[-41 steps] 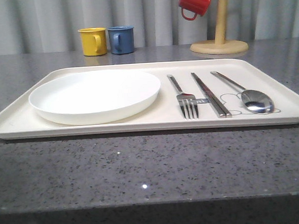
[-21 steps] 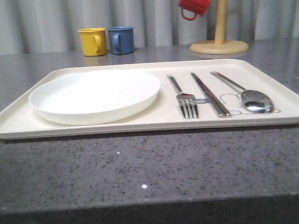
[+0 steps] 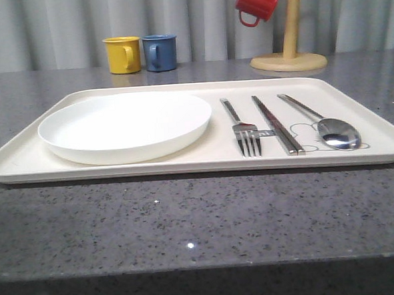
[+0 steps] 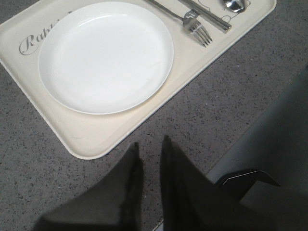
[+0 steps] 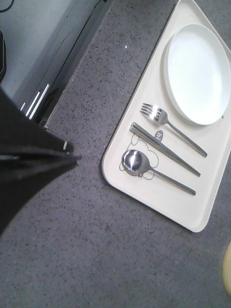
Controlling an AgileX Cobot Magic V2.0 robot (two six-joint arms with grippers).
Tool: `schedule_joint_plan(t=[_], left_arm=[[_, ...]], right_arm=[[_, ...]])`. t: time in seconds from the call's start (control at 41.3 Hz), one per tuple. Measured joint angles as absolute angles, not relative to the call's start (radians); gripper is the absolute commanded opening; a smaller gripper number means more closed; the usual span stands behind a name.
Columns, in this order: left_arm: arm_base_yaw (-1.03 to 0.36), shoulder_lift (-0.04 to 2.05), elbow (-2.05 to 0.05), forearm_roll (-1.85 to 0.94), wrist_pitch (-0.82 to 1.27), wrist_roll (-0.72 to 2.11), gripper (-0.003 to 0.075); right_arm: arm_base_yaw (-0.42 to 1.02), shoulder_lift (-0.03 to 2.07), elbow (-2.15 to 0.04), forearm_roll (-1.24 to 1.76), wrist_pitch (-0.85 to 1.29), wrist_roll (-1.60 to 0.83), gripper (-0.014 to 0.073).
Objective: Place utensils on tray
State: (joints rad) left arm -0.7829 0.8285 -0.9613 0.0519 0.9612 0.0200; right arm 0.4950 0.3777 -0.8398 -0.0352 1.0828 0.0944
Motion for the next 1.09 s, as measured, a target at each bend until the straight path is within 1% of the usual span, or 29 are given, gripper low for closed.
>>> schedule_joint_plan(t=[0.508,0.605,0.677,0.822,0.967,1.088], left_arm=[[-0.783,0.813,-0.953,0.052,0.954,0.020,-0.0018],[-0.749,0.773,-0.945,0.048,0.952,0.020,-0.0018],[-0.692,0.732,-0.941,0.048,0.948,0.020,-0.0018],[-0.513,0.627,-0.887,0.057,0.870,0.019,-0.0018],[-0.345,0.503,-0.768,0.077,0.773,0.019,-0.0018],[-0.230,0.379,-0.612,0.112,0.681,0.019,-0.0018]], right_arm=[[0.495,0.378,-0.840,-0.035,1.083,0.094,-0.0122],[0.495,0.378,-0.840,-0.037,1.083,0.094,-0.0122],[0.495,0.378,-0.840,-0.037,1.083,0.094,-0.0122],[0.495,0.378,-0.840,-0.037,1.083,0.094,-0.0122],[0.495,0.378,-0.840,-0.037,1.083,0.094,-0.0122],[0.495,0.378,-0.840,-0.037,1.083,0.094,-0.0122]])
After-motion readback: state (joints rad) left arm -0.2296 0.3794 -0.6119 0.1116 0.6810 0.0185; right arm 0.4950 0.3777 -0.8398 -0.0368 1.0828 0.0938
